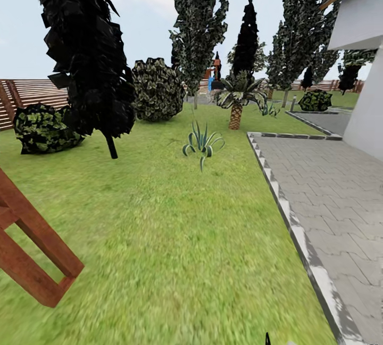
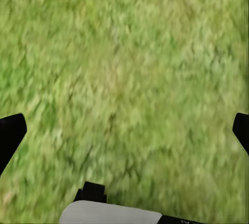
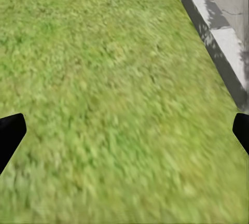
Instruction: Take the three Easter eggs out of the wicker basket on the lawn in the garden, then place them on the lawn next to a single tree (choose any tree) so that all three eggs are next to the same tree and none are left in the basket.
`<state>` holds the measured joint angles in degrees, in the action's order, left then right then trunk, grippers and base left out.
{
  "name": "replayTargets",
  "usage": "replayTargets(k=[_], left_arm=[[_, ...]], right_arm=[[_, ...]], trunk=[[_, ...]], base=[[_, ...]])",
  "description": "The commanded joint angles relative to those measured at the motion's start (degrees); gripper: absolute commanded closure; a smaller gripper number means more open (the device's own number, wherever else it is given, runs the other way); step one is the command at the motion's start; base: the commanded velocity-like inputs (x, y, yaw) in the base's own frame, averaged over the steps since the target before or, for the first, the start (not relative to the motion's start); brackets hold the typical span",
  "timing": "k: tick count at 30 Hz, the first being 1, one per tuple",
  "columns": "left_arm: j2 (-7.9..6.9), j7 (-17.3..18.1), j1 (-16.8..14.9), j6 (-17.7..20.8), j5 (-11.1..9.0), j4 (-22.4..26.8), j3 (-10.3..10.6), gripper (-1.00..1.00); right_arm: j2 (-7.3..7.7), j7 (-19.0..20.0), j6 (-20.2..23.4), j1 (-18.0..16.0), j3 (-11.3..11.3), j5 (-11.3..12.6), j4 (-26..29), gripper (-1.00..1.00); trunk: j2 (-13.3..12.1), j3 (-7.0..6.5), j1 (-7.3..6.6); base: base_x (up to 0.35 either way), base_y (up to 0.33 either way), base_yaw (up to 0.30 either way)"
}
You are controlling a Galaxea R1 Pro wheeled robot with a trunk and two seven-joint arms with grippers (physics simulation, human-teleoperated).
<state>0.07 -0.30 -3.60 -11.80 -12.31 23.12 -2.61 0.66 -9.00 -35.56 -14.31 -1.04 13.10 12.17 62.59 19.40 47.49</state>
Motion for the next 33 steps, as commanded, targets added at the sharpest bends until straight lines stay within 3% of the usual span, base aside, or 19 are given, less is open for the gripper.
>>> replayTargets(k=[1,9,24,33], left_arm=[[0.01,0.0,0.0,-0.1,-0.3,0.0,0.0,-1.0],[0.02,0.0,0.0,-0.2,-0.4,0.1,0.0,-1.0],[0.02,0.0,0.0,-0.7,-0.4,0.1,0.0,-1.0],[0.06,0.0,0.0,-0.8,-0.3,0.1,0.0,-1.0]], right_arm=[[0.01,-0.1,-0.1,0.0,-0.1,0.2,0.0,-1.0],[-0.01,-0.1,0.2,-0.1,-0.1,0.2,-0.1,-1.0],[-0.12,-0.4,0.3,-0.1,0.0,0.5,0.0,-1.0],[0.01,-0.5,0.2,-0.1,0.2,0.6,0.0,-1.0]], trunk=[[0.0,0.05,0.04],[0.0,0.35,0.04],[0.0,1.7,0.04],[0.0,2.52,0.04]], base=[[0.332,0.057,-0.278],[0.332,0.118,-0.187],[0.326,0.153,-0.01],[0.33,0.029,0.0]])
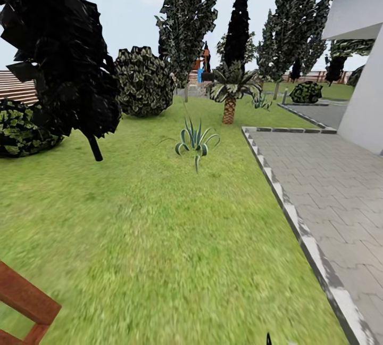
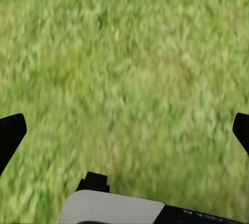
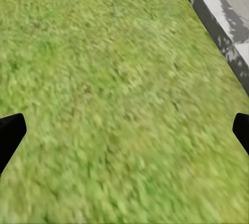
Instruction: Take the three Easter eggs out of the wicker basket on the lawn in the garden, then place them on the lawn next to a single tree (choose any tree) so that all three eggs are next to the same tree and none are left in the basket.
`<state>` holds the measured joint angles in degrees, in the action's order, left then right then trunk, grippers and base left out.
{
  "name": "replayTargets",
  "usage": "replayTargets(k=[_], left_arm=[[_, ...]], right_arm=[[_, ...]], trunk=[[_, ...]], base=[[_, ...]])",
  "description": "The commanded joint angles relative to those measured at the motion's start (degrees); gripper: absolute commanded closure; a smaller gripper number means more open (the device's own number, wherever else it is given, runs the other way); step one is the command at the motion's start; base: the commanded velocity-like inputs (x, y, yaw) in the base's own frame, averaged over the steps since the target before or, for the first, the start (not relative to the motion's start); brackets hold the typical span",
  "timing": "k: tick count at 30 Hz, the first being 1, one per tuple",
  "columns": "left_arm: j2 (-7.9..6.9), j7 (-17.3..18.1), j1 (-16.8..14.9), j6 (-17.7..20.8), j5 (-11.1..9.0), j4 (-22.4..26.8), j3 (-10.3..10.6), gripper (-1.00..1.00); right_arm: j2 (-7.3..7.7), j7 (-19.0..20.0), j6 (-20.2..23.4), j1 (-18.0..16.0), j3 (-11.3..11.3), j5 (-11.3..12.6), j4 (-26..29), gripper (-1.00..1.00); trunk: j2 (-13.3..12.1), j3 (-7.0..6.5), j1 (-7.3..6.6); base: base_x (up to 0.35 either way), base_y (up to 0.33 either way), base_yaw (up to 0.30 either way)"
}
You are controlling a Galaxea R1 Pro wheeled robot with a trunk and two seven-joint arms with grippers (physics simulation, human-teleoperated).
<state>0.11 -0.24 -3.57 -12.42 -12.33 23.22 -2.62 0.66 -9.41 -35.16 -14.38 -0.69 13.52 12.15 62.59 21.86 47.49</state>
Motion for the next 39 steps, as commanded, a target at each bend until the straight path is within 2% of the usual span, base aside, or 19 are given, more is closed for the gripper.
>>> replayTargets(k=[1,13,18,26,30,36,37,39], left_arm=[[0.0,0.0,0.0,-0.2,-0.2,0.0,0.0,-1.0],[-0.03,0.0,0.0,-0.4,-0.3,-0.1,0.0,-1.0],[-0.28,0.0,0.0,-1.9,-0.4,-0.1,-0.1,-1.0],[-0.36,0.0,0.0,-2.1,-0.5,-0.1,-0.2,-1.0],[-0.38,0.0,0.0,-2.2,-0.5,-0.1,-0.2,-1.0],[-0.47,0.1,0.0,-2.2,-0.6,-1.4,-0.3,-1.0],[-0.46,0.2,0.0,-2.9,-0.6,-3.0,-0.4,-1.0],[-0.46,0.3,0.0,-4.1,-0.6,-3.9,-0.4,-1.0]], right_arm=[[0.03,-0.1,-0.2,0.0,-0.1,0.2,0.0,-1.0],[0.21,-0.1,-0.6,0.0,0.0,0.2,0.0,-1.0],[0.18,0.0,-0.6,0.0,-0.2,0.1,0.0,-1.0],[0.25,-0.1,-0.6,0.0,-0.2,0.1,-0.1,-1.0],[0.33,0.0,-0.6,0.0,-0.3,0.1,-3.5,-1.0],[-0.02,0.0,-0.1,0.0,-0.3,0.1,-9.7,-1.0],[-0.05,0.0,0.0,0.1,-0.3,0.1,-11.9,-1.0],[-0.02,-0.1,0.0,0.2,-0.3,0.1,-12.6,-1.0]], trunk=[[0.0,0.16,0.03],[0.0,1.23,0.03],[0.0,1.35,0.03],[0.0,1.36,0.03],[0.0,1.36,0.03],[-2.4,0.28,-1.28],[-2.8,0.1,-1.5],[-3.6,-0.26,-1.94]], base=[[0.333,0.001,0.0],[0.333,0.0,0.001],[0.333,0.0,0.004],[0.333,0.0,0.0],[0.333,0.0,0.0],[0.333,-0.058,0.0],[0.333,-0.09,0.0],[0.333,-0.091,0.0]])
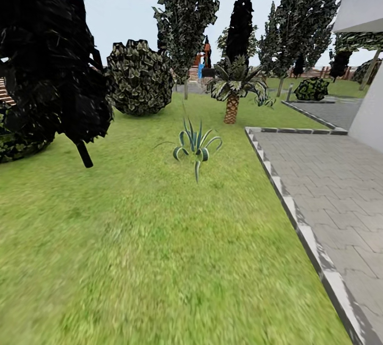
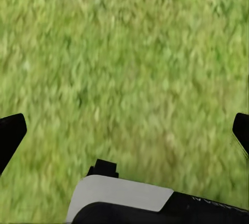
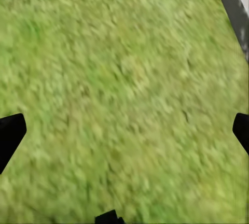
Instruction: Take the three Easter eggs out of the wicker basket on the lawn in the garden, then place them on the lawn next to a single tree (choose any tree) so that all three eggs are next to the same tree and none are left in the basket.
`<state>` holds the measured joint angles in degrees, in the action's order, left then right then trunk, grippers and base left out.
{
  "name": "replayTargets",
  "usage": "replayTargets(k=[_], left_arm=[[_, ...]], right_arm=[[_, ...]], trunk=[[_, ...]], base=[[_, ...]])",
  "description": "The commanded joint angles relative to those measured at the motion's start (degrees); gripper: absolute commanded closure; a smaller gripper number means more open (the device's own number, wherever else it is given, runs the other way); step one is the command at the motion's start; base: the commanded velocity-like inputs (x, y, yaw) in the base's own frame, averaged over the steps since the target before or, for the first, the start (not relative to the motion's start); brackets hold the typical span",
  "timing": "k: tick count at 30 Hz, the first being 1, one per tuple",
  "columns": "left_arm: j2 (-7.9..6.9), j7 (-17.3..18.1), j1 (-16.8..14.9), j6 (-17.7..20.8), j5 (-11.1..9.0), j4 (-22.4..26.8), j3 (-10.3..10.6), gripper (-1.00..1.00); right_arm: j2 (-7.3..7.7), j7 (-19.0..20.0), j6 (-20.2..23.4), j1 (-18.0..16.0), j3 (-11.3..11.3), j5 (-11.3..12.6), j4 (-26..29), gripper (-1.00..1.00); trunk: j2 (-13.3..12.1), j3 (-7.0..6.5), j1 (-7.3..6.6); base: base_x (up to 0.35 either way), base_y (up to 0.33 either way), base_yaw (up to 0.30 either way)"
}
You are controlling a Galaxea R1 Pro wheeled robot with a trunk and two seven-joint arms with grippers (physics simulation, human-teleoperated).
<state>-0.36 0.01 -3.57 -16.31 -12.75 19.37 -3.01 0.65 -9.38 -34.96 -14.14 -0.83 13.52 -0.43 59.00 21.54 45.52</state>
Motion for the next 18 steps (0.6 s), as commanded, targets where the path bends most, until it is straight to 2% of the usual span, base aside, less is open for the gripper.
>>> replayTargets(k=[1,9,18], left_arm=[[0.01,0.0,0.0,-0.9,-0.2,-0.6,0.0,-1.0],[0.0,0.1,0.0,-2.3,-0.2,-2.0,0.0,-1.0],[-0.45,0.1,0.0,-2.4,-0.3,-2.0,-0.1,-1.0]], right_arm=[[0.02,-0.1,-0.2,0.0,-0.1,0.1,-0.3,-1.0],[-0.05,0.0,-0.2,0.1,-0.2,0.1,-0.7,-1.0],[-0.04,0.0,-0.2,0.1,-0.1,0.1,-0.8,-1.0]], trunk=[[-0.4,-0.13,-0.19],[-3.6,-1.56,-1.95],[-7.2,-3.18,-3.93]], base=[[0.333,-0.092,0.0],[0.333,-0.072,0.0],[0.336,0.016,0.0]])
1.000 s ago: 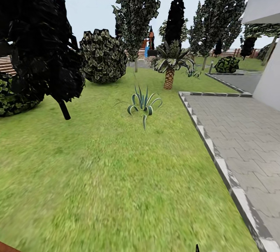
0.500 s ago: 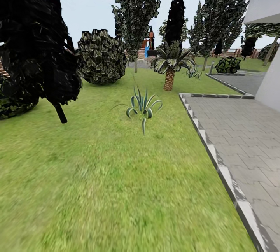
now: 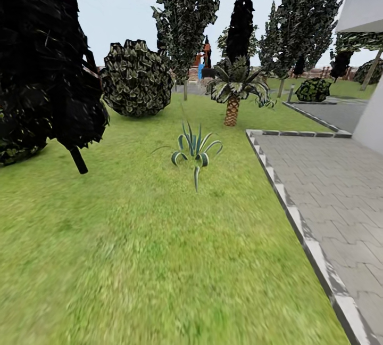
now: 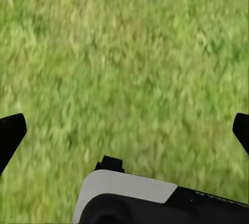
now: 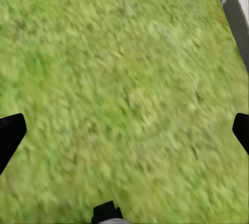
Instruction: Take the three Easter eggs out of the wicker basket on the lawn in the garden, then place them on the lawn next to a single tree (choose any tree) so that all three eggs are next to the same tree and none are left in the basket.
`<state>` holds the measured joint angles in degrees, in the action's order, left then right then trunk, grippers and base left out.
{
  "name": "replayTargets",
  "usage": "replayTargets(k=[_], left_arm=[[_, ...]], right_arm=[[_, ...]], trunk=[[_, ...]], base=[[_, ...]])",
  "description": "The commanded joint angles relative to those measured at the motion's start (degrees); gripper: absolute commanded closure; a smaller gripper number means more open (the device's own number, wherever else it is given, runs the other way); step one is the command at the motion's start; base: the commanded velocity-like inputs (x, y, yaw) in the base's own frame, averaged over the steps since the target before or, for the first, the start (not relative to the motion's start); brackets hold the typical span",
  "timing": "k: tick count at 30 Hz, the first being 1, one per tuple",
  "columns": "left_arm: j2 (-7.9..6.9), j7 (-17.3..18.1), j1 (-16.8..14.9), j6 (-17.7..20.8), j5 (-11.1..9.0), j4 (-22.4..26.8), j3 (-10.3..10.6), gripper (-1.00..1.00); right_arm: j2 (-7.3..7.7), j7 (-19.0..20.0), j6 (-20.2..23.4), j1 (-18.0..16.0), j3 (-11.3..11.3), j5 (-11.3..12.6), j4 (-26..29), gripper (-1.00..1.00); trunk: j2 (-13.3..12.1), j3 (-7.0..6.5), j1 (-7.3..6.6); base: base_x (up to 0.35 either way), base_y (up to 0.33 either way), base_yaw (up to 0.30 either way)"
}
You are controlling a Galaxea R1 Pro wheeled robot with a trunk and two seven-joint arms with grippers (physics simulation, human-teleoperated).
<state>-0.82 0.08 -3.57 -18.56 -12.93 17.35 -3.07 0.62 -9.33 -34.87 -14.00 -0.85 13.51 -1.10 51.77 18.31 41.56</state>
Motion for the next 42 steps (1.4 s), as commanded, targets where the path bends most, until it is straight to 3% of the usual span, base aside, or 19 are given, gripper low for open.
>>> replayTargets(k=[1,42], left_arm=[[-0.01,0.0,-0.1,-0.2,-0.1,0.0,-0.1,-1.0],[0.15,-0.2,0.0,-0.1,0.4,-0.1,0.2,-1.0]], right_arm=[[-0.03,-0.1,-0.2,-0.1,-0.1,0.1,-0.1,-1.0],[-0.02,-0.1,-0.2,-0.1,-0.1,0.1,-0.1,-1.0]], trunk=[[-0.4,-0.12,-0.19],[-16.8,-7.48,-9.19]], base=[[0.338,0.026,0.0],[0.339,0.001,0.0]])
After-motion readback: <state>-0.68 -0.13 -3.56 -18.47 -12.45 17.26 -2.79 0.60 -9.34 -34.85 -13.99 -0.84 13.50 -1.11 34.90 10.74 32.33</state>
